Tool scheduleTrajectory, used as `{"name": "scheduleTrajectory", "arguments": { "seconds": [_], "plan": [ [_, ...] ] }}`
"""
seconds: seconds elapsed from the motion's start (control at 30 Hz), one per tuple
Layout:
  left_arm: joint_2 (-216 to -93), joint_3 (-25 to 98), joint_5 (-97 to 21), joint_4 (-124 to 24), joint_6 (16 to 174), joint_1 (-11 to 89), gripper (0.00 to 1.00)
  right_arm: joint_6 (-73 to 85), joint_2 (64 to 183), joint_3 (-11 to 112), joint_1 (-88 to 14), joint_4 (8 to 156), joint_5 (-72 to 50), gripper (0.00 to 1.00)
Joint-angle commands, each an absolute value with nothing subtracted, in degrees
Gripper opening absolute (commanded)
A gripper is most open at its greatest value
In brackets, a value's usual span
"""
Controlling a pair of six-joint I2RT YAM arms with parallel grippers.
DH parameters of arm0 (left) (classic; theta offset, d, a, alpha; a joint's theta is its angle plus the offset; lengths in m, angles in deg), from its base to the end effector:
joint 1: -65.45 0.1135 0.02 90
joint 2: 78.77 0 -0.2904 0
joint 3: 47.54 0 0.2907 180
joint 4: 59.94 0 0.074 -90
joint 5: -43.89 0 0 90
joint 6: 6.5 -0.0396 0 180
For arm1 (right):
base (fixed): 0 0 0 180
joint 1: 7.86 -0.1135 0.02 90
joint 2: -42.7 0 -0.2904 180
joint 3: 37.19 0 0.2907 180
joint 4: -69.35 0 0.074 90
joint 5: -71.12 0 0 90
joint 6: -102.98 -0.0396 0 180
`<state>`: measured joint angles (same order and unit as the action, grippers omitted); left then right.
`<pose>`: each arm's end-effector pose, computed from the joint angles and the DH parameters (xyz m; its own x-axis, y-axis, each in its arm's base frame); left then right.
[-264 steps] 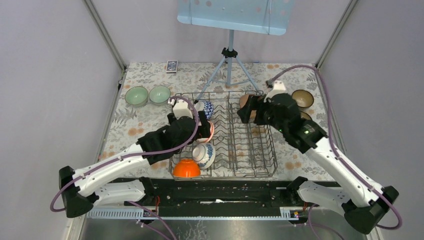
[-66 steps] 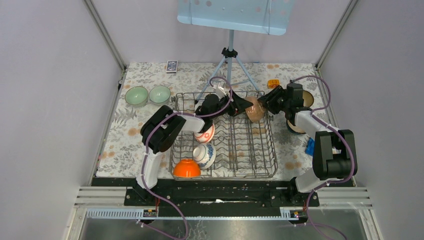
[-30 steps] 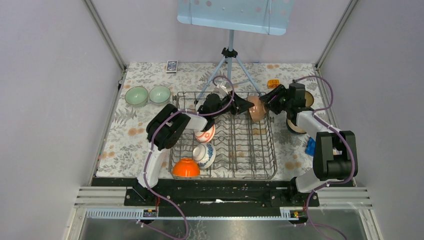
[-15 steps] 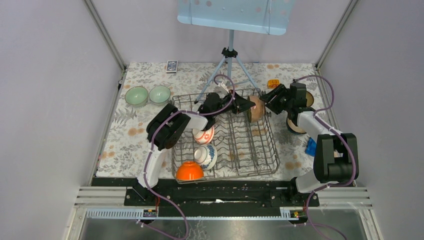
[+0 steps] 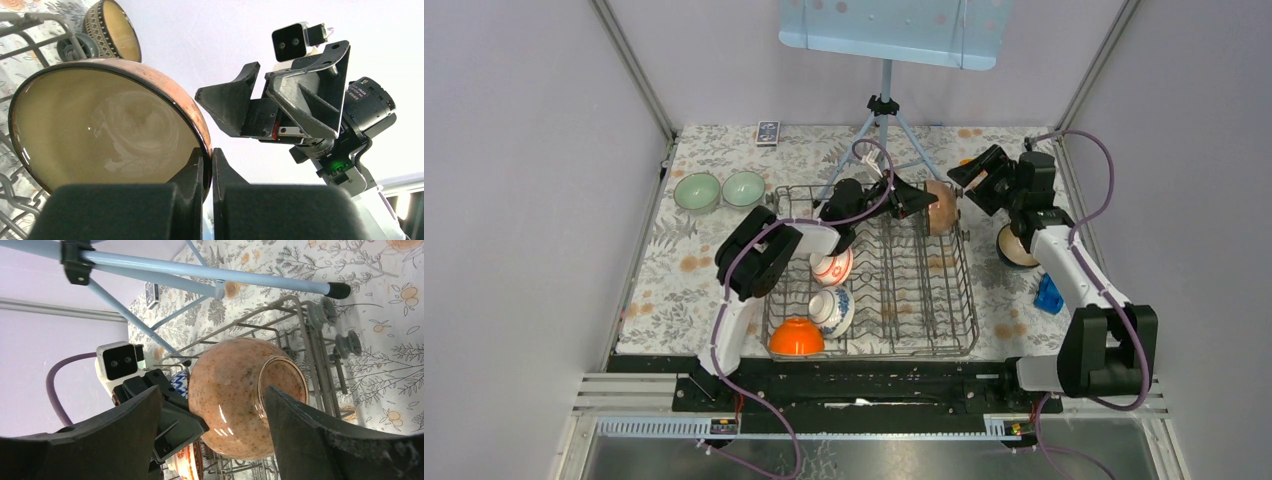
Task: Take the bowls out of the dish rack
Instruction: Pick up the bowl from the dish rack.
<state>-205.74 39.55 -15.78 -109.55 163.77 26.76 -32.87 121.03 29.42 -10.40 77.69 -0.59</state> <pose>0.3968 -0.3434 0.1774 -0.8924 -0.3752 -0.2507 0.2869 -0.0428 -0.9570 0.3498 0.0280 0.3006 -0.4802 0.6606 -0.5770 0.0114 0.6625 0.7490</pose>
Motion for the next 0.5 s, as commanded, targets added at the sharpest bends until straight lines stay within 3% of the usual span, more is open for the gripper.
{"name": "scheduleTrajectory", "arguments": {
  "seconds": [0.0, 0.47],
  "plan": [
    [-198.4, 43.0, -14.8, -122.9, 165.8, 26.9, 0.0, -30.6, 116.6, 32.0, -10.2, 80.9, -3.0, 0.82],
    [-191.2, 38.5, -15.1, -120.6, 164.2, 27.5, 0.0, -28.2, 107.1, 31.6, -10.3, 87.0, -4.6, 0.8]
  ]
}}
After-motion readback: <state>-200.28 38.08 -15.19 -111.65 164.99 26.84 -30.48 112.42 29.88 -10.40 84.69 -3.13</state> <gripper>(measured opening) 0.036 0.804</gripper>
